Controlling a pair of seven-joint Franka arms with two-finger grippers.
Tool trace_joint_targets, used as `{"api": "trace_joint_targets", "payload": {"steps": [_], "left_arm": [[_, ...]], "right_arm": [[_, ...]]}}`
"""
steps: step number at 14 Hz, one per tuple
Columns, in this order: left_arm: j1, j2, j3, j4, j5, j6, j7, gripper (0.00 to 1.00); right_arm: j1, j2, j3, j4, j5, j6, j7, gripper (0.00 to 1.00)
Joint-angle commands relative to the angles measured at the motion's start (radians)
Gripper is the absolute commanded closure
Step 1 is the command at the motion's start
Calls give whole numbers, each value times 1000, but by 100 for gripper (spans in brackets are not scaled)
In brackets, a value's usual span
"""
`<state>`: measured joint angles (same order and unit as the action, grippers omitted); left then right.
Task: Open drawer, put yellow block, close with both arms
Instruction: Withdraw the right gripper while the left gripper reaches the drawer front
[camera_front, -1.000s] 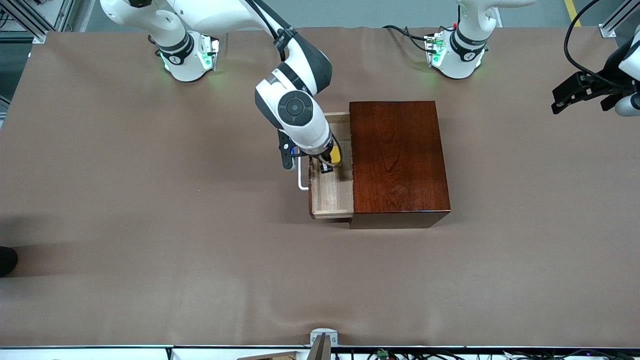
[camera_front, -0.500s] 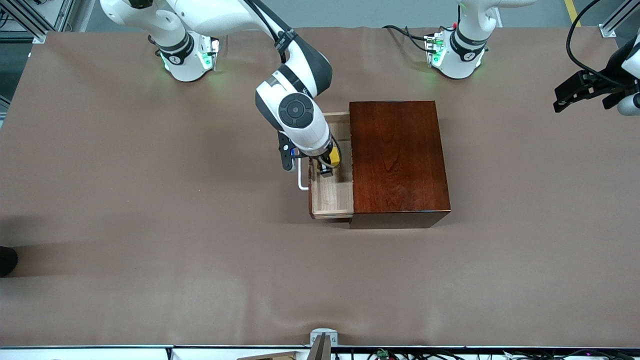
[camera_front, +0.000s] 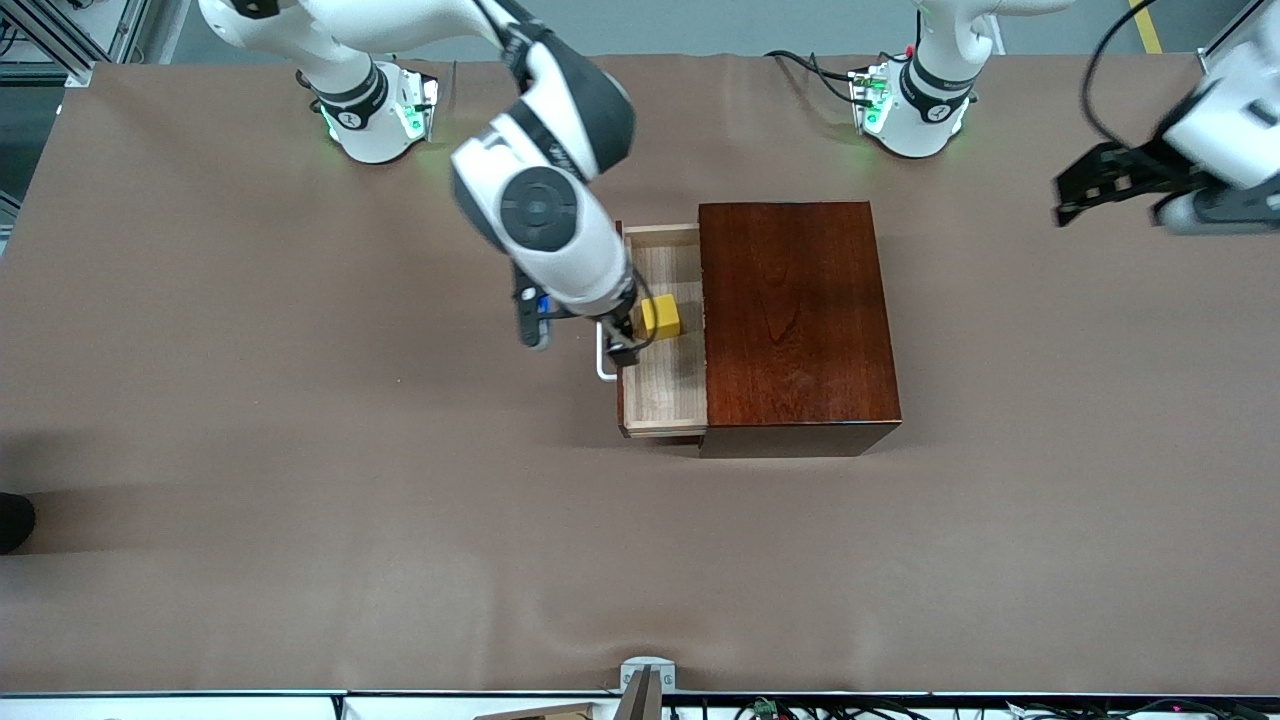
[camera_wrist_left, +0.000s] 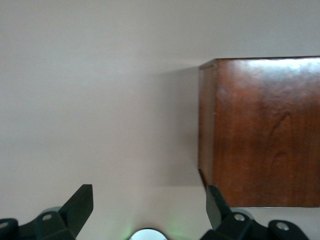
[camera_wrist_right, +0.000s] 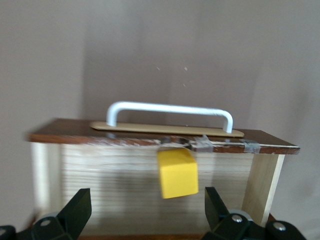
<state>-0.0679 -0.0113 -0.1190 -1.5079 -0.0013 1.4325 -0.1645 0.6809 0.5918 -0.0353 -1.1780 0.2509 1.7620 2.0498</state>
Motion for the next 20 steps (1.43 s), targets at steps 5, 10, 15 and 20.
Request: {"api": "trace_joint_targets", "payload": {"steps": [5, 10, 15, 20], "left_arm": [[-136, 211, -160, 118, -25, 132, -497, 0], [-364, 329, -157, 129, -17, 346, -881, 0], [-512, 543, -146, 268, 20, 616, -1271, 0], [-800, 717, 103, 304, 27, 876, -1562, 0]], "right_arm": [[-199, -98, 15, 47, -10, -223, -454, 0], [-357, -167, 14, 47, -10, -375, -871, 0], [-493, -219, 14, 47, -10, -476, -1121, 0], [-613, -274, 14, 46, -45, -568, -1407, 0]]}}
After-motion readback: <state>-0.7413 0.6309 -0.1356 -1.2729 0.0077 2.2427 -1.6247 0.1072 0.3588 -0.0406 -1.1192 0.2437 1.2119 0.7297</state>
